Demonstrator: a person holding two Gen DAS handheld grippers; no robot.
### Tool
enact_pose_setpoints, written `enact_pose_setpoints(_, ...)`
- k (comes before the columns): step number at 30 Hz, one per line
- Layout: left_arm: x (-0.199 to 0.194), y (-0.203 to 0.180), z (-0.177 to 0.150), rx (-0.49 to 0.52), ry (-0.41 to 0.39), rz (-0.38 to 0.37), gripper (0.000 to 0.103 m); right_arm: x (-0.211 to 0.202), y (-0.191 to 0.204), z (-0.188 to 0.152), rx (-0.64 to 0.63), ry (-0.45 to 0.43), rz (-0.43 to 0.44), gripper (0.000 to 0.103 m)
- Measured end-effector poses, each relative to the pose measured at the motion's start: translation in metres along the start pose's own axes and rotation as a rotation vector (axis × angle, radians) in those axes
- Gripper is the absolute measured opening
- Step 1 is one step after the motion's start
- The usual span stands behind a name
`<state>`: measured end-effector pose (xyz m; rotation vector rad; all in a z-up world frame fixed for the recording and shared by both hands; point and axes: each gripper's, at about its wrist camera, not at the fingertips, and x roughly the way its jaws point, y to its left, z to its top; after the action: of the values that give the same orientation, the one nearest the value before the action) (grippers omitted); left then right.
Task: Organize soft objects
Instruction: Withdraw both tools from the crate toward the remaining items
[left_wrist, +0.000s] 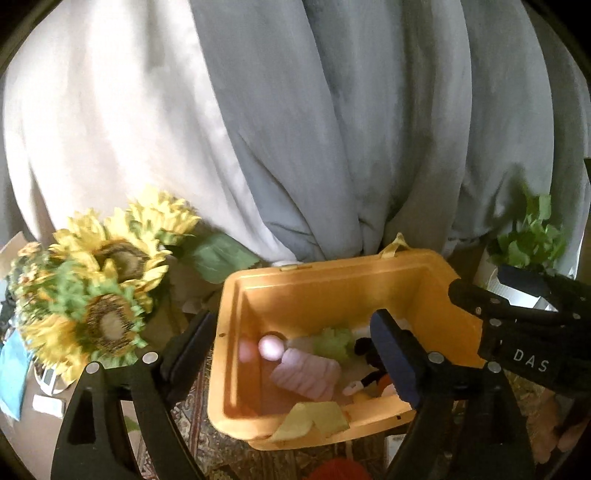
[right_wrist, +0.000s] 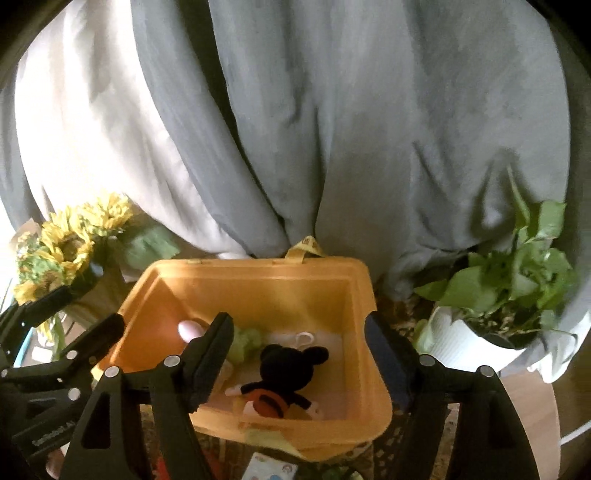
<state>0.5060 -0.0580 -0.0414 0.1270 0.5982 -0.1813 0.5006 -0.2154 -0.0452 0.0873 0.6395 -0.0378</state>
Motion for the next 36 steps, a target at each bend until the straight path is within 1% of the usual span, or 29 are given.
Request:
enact_pose_setpoints(5, -0.026, 0.001, -0.007, -0.014, -0.056, 0.033, 0.087, -0.025, -0.001, -0.009, 0.004, -0.065, -0.016, 0.078)
enact_pose_setpoints(7, -0.038, 0.0, -0.012, -0.007, -0.082, 0.053, 0.089, -0.035, -0.001, -0.014, 0.002, -0.094, -0.026, 0.078)
enact_pose_setpoints(12, -0.054, -0.006, -0.022, 0.018, -0.109, 0.083, 0.089, -0.059, -0.008, -0.027, 0.014, -0.17, -0.073, 0.078)
enact_pose_setpoints(15, -0.062, -0.006, -0.028, 0.0, -0.118, 0.086, 0.089, -0.071, -0.009, -0.034, 0.013, -0.206, -0.106, 0.078)
enact_pose_setpoints(20, -0.073, -0.007, -0.04, -0.022, -0.131, 0.074, 0.089, -0.08, -0.011, -0.045, 0.007, -0.209, -0.111, 0.078)
enact_pose_setpoints(25, -0.085, -0.009, -0.055, -0.036, -0.152, 0.074, 0.089, -0.081, -0.012, -0.06, 0.008, -0.184, -0.109, 0.078)
enact_pose_setpoints(29, -0.086, -0.01, -0.065, -0.05, -0.133, 0.063, 0.089, -0.082, -0.015, -0.069, 0.022, -0.168, -0.112, 0.078)
enact_pose_setpoints(36, -0.086, -0.01, -0.084, -0.056, -0.115, 0.06, 0.089, -0.087, -0.014, -0.085, 0.011, -0.178, -0.143, 0.078)
